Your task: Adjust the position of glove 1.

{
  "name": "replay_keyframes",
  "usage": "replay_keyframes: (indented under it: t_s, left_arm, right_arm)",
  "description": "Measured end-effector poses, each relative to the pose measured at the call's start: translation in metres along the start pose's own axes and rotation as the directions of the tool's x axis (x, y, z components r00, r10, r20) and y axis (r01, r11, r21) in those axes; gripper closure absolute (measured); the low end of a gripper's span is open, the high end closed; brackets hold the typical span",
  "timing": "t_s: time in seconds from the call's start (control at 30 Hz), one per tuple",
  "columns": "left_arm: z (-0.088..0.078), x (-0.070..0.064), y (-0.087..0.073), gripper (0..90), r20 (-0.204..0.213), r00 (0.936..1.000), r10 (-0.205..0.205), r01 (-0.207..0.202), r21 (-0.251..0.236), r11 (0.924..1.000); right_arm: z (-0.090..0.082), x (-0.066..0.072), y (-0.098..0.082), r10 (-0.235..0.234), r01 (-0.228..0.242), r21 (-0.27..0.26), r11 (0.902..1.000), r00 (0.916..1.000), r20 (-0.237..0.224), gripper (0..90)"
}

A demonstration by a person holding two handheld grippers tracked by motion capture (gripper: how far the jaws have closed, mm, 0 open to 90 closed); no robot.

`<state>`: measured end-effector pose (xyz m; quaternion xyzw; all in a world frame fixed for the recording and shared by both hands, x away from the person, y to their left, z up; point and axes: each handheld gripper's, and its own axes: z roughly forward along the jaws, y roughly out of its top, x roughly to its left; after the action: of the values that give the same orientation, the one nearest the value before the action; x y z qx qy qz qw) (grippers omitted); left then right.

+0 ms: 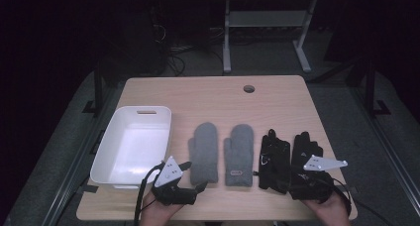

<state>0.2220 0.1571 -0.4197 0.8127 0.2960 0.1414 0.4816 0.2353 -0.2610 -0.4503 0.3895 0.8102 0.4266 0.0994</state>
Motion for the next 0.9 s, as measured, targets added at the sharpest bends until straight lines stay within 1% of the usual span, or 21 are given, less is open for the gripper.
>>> replay_keyframes:
  t_s: [0.1, 0.2, 0.23, 0.3, 0.33, 0.43, 0.47, 0.5, 0.57, 0.6, 0.63, 0.7, 0.73, 0.9]
  left_arm:
    - [0.005, 0.0, 0.001, 19.9, 0.001, 1.0, 0.007, -0.007, 0.017, 0.9998]
    - [0.008, 0.003, 0.003, 19.9, 0.003, 1.0, -0.001, 0.001, 0.021, 0.9998]
    - [0.009, 0.004, 0.004, 19.9, 0.003, 1.0, 0.0, 0.0, 0.03, 0.9995]
    - [0.01, 0.005, 0.005, 19.8, 0.005, 1.0, -0.006, 0.005, 0.034, 0.9994]
    - [0.012, 0.008, 0.006, 19.9, 0.017, 0.9997, -0.017, 0.016, 0.033, 0.9993]
    - [0.016, 0.011, 0.007, 19.8, 0.026, 0.9991, -0.035, 0.033, 0.043, 0.9985]
    - [0.017, 0.012, 0.007, 19.8, 0.023, 0.9992, -0.033, 0.032, 0.045, 0.9985]
    - [0.017, 0.013, 0.006, 19.8, 0.022, 0.9992, -0.033, 0.032, 0.049, 0.9983]
    - [0.017, 0.013, 0.005, 19.8, 0.023, 0.9992, -0.032, 0.031, 0.045, 0.9985]
    - [0.016, 0.012, 0.005, 19.8, 0.022, 0.9994, -0.027, 0.026, 0.042, 0.9988]
    - [0.016, 0.011, 0.005, 19.8, 0.02, 0.9995, -0.023, 0.022, 0.038, 0.999]
    - [0.016, 0.011, 0.005, 19.8, 0.019, 0.9996, -0.021, 0.02, 0.037, 0.9991]
    - [0.015, 0.011, 0.004, 19.8, 0.021, 0.9995, -0.025, 0.024, 0.035, 0.9991]
    - [0.016, 0.008, 0.002, 19.8, 0.016, 0.9997, -0.02, 0.019, 0.043, 0.9989]
  right_arm:
    - [0.0, 0.0, 0.003, -0.005, 0.005, -0.003, 1.0, 0.9999, -0.011, 21.0]
    - [0.0, 0.0, 0.005, -0.018, 0.018, 0.002, 0.9998, 0.9998, -0.01, 20.0]
    - [0.001, 0.001, 0.006, -0.018, 0.018, 0.004, 0.9998, 0.9998, -0.012, 19.8]
    - [0.001, 0.001, 0.007, -0.024, 0.024, 0.004, 0.9997, 0.9996, -0.014, 19.6]
    - [0.004, 0.001, 0.009, -0.024, 0.025, 0.023, 0.9994, 0.9993, -0.027, 19.2]
    - [0.007, 0.004, 0.014, -0.038, 0.039, 0.034, 0.9987, 0.9989, -0.029, 19.0]
    - [0.008, 0.004, 0.016, -0.051, 0.052, 0.034, 0.9981, 0.9981, -0.035, 19.0]
    - [0.008, 0.005, 0.018, -0.051, 0.053, 0.04, 0.9978, 0.9979, -0.038, 18.9]
    - [0.01, 0.005, 0.023, -0.072, 0.074, 0.047, 0.9962, 0.9966, -0.04, 18.9]
    - [0.01, 0.006, 0.024, -0.07, 0.072, 0.051, 0.9961, 0.9967, -0.04, 18.9]
    - [0.011, 0.006, 0.027, -0.081, 0.083, 0.053, 0.9951, 0.9957, -0.045, 18.9]
    - [0.012, 0.006, 0.029, -0.085, 0.088, 0.055, 0.9946, 0.9953, -0.047, 18.9]
    - [0.014, 0.006, 0.033, -0.099, 0.102, 0.059, 0.9931, 0.9937, -0.053, 18.9]
    - [0.017, 0.007, 0.044, -0.118, 0.124, 0.071, 0.9898, 0.9896, -0.082, 19.9]
